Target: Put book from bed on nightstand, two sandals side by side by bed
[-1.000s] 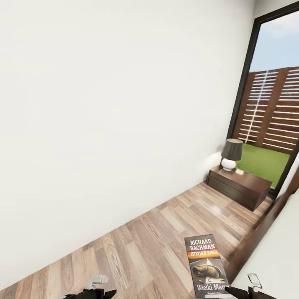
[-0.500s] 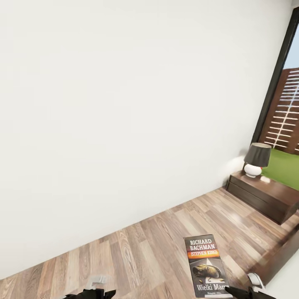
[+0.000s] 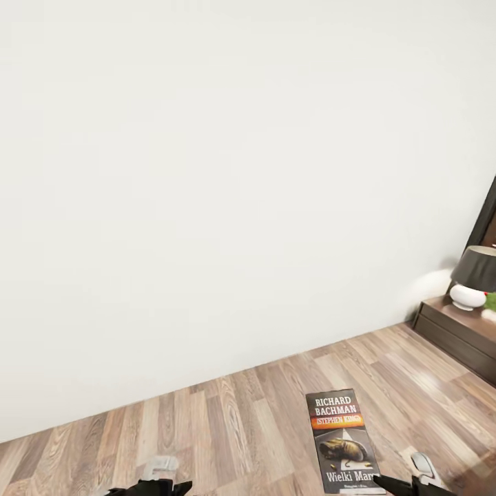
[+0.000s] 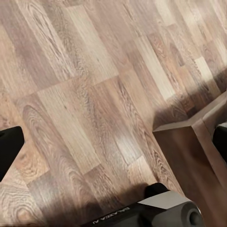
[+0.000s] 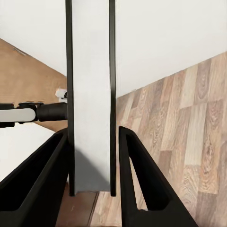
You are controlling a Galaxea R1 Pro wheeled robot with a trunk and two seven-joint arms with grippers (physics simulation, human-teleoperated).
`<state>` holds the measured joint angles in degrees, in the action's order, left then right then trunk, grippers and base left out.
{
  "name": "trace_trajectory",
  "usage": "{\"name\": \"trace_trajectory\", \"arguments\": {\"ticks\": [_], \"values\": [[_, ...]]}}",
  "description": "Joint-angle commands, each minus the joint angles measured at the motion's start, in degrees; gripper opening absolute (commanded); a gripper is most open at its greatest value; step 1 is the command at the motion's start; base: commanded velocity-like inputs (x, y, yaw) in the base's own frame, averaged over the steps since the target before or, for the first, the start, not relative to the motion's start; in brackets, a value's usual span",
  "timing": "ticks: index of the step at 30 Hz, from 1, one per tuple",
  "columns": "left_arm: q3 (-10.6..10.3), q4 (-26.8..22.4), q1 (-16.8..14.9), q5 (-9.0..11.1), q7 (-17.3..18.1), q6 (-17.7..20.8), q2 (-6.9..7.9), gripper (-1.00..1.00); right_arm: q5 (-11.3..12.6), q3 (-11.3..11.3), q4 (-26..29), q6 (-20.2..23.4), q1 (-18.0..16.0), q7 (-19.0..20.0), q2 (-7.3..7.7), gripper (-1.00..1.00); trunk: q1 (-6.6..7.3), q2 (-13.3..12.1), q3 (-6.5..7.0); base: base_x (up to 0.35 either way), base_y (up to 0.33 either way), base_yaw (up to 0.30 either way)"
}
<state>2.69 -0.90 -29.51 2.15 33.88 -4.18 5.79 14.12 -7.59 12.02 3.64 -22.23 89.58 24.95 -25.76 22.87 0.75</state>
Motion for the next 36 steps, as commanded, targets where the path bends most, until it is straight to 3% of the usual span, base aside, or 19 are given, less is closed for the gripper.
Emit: {"name": "trace_trajectory", "arguments": {"ticks": [1, 6, 9, 12, 17, 20, 24, 36], "values": [[0.21, 0.07, -0.03, 0.09, 0.22, -0.03, 0.00, 1.00, 0.20, -0.15, -0.02, 0.39, 0.00, -0.23, 0.01, -1.00, -0.02, 0.05, -0.02, 0.000, 0.000, 0.291], [0.14, 0.08, 0.42, -0.14, 0.19, 0.04, -0.16, 1.00, 0.20, -0.07, -0.15, 0.33, 0.00, -8.53, -0.09, -1.00, -0.02, 0.05, -0.02, 0.000, 0.000, 0.291], [0.11, -0.05, 3.72, -0.67, -0.21, -0.04, -0.83, 1.00, 0.20, -0.06, -0.87, 0.32, 0.00, -11.88, -0.14, -1.00, -0.02, 0.05, -0.02, 0.000, 0.000, 0.292], [0.06, -0.13, 6.70, -4.42, -2.92, -0.70, -1.05, 1.00, 0.20, -0.06, -1.34, 0.32, 0.00, -12.89, -0.10, -1.00, -0.02, 0.05, -0.02, 0.000, 0.000, 0.292], [0.07, -0.09, 7.91, -12.04, -6.25, -2.81, -1.64, 1.00, 0.20, -0.13, -1.45, 0.36, 0.00, -13.41, -0.08, -1.00, -0.02, 0.05, -0.02, 0.000, 0.000, 0.292], [0.11, -0.08, 8.09, -14.40, -7.16, -3.23, -2.55, 1.00, 0.20, -0.14, -1.50, 0.34, 0.00, -17.04, -0.08, -1.00, -0.02, 0.05, -0.02, 0.000, 0.000, 0.292], [0.12, -0.07, 8.27, -15.16, -8.37, -3.36, -2.92, 1.00, 0.28, -0.22, -1.55, 0.33, 0.00, -21.44, -0.08, -1.00, -0.02, 0.05, -0.02, 0.000, 0.000, 0.292], [0.13, -0.07, 8.33, -15.23, -8.57, -3.45, -2.97, 1.00, 0.38, -0.23, -1.72, 1.03, 0.00, -21.55, 0.59, -1.00, -0.02, 0.05, -0.02, 0.000, 0.000, 0.294]]}}
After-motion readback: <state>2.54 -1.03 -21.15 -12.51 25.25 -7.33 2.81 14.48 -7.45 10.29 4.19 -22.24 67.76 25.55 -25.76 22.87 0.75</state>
